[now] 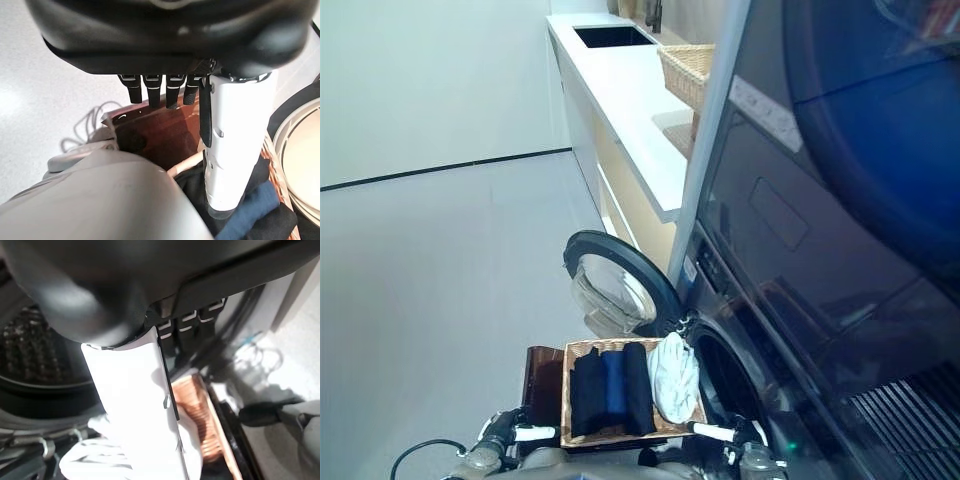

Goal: Pick up the clothes and place them into the washing machine

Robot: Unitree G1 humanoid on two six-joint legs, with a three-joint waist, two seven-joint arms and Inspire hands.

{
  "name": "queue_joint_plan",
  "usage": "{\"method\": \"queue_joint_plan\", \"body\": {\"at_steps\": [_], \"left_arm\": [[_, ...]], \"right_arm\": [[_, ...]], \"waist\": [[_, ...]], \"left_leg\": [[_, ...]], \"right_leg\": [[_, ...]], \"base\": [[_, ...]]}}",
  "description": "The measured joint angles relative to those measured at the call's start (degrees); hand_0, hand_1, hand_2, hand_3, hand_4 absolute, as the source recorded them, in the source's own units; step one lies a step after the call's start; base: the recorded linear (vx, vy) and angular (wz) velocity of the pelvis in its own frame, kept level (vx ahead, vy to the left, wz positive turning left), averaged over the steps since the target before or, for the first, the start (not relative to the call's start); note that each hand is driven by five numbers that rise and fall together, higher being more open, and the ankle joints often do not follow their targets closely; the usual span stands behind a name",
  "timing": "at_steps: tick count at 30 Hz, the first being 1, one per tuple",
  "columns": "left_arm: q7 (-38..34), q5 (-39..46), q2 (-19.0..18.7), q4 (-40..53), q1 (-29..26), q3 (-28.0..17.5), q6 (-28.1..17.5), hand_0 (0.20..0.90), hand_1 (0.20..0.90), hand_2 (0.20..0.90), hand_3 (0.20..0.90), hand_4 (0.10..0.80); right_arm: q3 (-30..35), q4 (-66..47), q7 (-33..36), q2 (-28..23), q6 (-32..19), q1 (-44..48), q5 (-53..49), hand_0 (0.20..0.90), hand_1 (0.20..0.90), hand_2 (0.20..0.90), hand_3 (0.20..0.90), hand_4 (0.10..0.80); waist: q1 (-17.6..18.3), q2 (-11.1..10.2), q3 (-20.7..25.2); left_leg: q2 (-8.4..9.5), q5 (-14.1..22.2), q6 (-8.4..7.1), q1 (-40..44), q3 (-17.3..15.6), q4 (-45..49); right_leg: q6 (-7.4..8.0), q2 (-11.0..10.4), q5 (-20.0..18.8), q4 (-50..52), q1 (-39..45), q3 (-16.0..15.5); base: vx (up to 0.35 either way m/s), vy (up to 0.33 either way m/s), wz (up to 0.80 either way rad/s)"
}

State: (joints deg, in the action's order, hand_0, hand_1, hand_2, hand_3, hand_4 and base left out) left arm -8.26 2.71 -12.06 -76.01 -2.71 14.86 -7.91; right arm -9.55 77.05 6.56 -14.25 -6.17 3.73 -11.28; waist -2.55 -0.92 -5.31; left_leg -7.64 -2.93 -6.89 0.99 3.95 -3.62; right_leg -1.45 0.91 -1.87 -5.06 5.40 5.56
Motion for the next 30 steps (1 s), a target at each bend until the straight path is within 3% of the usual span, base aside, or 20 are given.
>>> {"method": "queue_joint_plan", "body": {"at_steps": [1, 2, 3, 5, 6, 7, 8, 9, 11, 12, 13, 18, 24, 30], "left_arm": [[0.1, 0.0, 0.4, 0.1, 0.2, 0.0, 0.0, 0.900, 0.900, 0.900, 0.900, 0.800], [0.1, -0.2, -0.4, 0.2, 0.2, 0.3, 0.0, 0.900, 0.900, 0.900, 0.900, 0.800], [0.1, -0.5, -0.8, 0.2, 0.2, 0.5, 0.0, 0.900, 0.900, 0.900, 0.900, 0.800], [0.1, -0.8, -1.2, 0.7, 0.0, 1.6, -0.1, 0.900, 0.900, 0.900, 0.900, 0.800], [0.0, -0.8, -1.9, 1.3, 0.1, 1.5, -0.2, 0.900, 0.900, 0.900, 0.900, 0.800], [0.0, -0.8, -1.5, 1.6, 0.1, 1.8, -0.2, 0.900, 0.900, 0.900, 0.900, 0.800], [-0.4, -0.8, -2.3, 1.8, 0.0, 1.5, -0.2, 0.900, 0.900, 0.900, 0.900, 0.800], [-0.5, -0.8, -2.6, 1.8, 0.1, 1.4, -0.2, 0.900, 0.900, 0.900, 0.900, 0.800], [-0.6, -0.8, -3.0, 1.7, 0.5, 0.9, -0.2, 0.900, 0.900, 0.900, 0.900, 0.800], [-0.6, -0.8, -2.9, 1.8, 0.9, 0.6, -0.2, 0.900, 0.900, 0.900, 0.900, 0.800], [-0.7, -0.7, -2.5, 1.8, 2.4, -0.4, -0.2, 0.900, 0.900, 0.900, 0.900, 0.800], [-0.6, -0.7, -0.4, 1.8, 5.1, -0.7, -0.2, 0.900, 0.900, 0.900, 0.900, 0.800], [-1.1, 0.3, -0.2, 3.0, 4.1, -1.1, -0.8, 0.900, 0.900, 0.900, 0.900, 0.800], [-2.5, 1.6, -0.3, 3.7, 2.0, -1.1, -1.4, 0.900, 0.900, 0.900, 0.900, 0.800]], "right_arm": [[0.0, 0.0, 0.1, -0.3, 0.0, 0.1, 0.1, 0.900, 0.900, 0.900, 0.900, 0.800], [-0.1, 0.0, 0.0, 0.3, 0.0, 0.2, 0.8, 0.900, 0.900, 0.900, 0.900, 0.800], [0.0, 0.0, 0.0, 0.8, 0.0, 0.2, 0.8, 0.900, 0.900, 0.900, 0.900, 0.800], [0.1, 0.0, 0.0, 1.5, 0.1, 0.6, 1.3, 0.900, 0.900, 0.900, 0.900, 0.800], [0.0, -0.2, 0.0, 2.0, 0.0, 0.8, 1.3, 0.900, 0.900, 0.900, 0.900, 0.800], [0.0, -0.2, -0.1, 2.4, 0.2, 1.4, 1.4, 0.900, 0.900, 0.900, 0.900, 0.800], [0.0, -0.5, 0.0, 2.6, 0.3, 2.1, 1.8, 0.900, 0.900, 0.900, 0.900, 0.800], [0.0, -1.0, 0.0, 2.8, 0.3, 2.4, 1.8, 0.900, 0.900, 0.900, 0.900, 0.800], [0.0, -1.0, 0.1, 3.0, 0.4, 2.6, 1.8, 0.900, 0.900, 0.900, 0.900, 0.800], [0.0, -0.9, 0.3, 2.9, 0.5, 2.6, 1.8, 0.900, 0.900, 0.900, 0.900, 0.800], [0.0, -0.8, 1.1, 2.6, 1.3, 2.6, 1.9, 0.900, 0.900, 0.900, 0.900, 0.800], [0.0, 0.3, 3.9, -0.4, 2.2, 3.1, 3.0, 0.900, 0.900, 0.900, 0.900, 0.800], [-0.1, 0.0, 6.1, -1.1, 2.4, 8.3, 3.2, 0.900, 0.900, 0.900, 0.900, 0.800], [-1.8, -0.3, 6.3, -0.8, 2.5, 10.8, 3.1, 0.900, 0.900, 0.900, 0.900, 0.800]], "waist": [[0.0, 0.9, 0.4], [-0.1, -0.1, 0.7], [0.1, -0.8, 1.1], [-0.5, -1.3, 1.3], [-1.1, -1.1, 1.2], [-2.4, -0.6, 0.8], [-3.5, -0.1, 0.5], [-3.3, -0.4, 0.6], [-3.0, -1.0, 1.0], [-3.2, -0.7, 1.2], [-3.3, 0.0, 1.6], [-3.3, 0.7, 2.1], [-3.3, 0.5, 1.3], [-4.6, 1.6, -1.4]], "left_leg": [[0.55, -1.6, 3.03, 1.0, 0.5, -0.9], [2.73, -1.1, 5.05, 1.7, -0.8, -1.0], [4.09, -1.3, 6.44, 1.7, -2.0, -1.0], [5.53, -0.6, 7.82, 2.5, -4.7, -1.0], [5.80, -0.1, 8.44, 3.1, -6.2, -1.0], [5.33, 0.0, 8.69, 3.4, -9.1, -1.0], [5.25, 0.5, 8.69, 3.4, -10.5, -1.0], [5.61, 1.0, 8.54, 3.4, -10.2, -1.1], [6.52, 1.4, 8.07, 3.4, -9.7, -1.3], [6.22, 1.5, 7.85, 3.4, -9.7, -1.3], [5.54, 1.2, 7.11, 3.5, -9.2, -1.3], [4.95, 0.6, 6.41, 2.0, -5.9, -1.0], [5.47, -0.3, 6.78, -2.6, -5.1, -1.0], [5.82, -0.6, 7.04, -5.0, -4.7, -0.6]], "right_leg": [[0.66, -0.3, 0.2, 0.0, 0.0, 0.2], [0.88, -2.7, 0.4, 0.1, 0.0, 0.2], [2.48, -4.5, 0.6, 0.3, 0.1, 0.2], [5.33, -6.3, 0.2, 2.0, -1.0, -0.1], [5.08, -6.6, -0.1, 2.7, -1.5, -0.6], [4.54, -7.9, 0.4, 4.0, -2.5, -6.3], [5.12, -9.7, 0.4, 4.8, -3.4, -14.1], [6.00, -11.0, -0.1, 4.2, -2.6, -16.8], [9.65, -11.7, -0.6, 3.3, -1.6, -15.1], [9.79, -11.6, -0.8, 3.2, -1.7, -15.0], [9.40, -10.8, -1.1, 1.7, -0.4, -15.5], [8.75, -9.8, -1.2, 0.0, 0.6, -18.6], [8.83, -10.0, -1.8, 0.0, -3.6, -19.3], [8.93, -10.2, -2.1, 0.2, -5.6, -19.6]], "base": [[0.089, 0.123, -0.56], [0.137, 0.193, -0.50], [0.094, 0.131, -0.46], [0.037, 0.062, -0.47], [0.017, 0.040, -0.76], [0.044, 0.041, -0.91], [0.116, 0.015, -0.68], [0.157, 0.001, -0.31], [0.104, -0.020, 0.05], [0.118, -0.030, -0.03], [0.143, -0.030, 0.13], [0.035, -0.009, 0.28], [-0.030, 0.005, 0.07], [-0.093, 0.013, 0.04]]}}
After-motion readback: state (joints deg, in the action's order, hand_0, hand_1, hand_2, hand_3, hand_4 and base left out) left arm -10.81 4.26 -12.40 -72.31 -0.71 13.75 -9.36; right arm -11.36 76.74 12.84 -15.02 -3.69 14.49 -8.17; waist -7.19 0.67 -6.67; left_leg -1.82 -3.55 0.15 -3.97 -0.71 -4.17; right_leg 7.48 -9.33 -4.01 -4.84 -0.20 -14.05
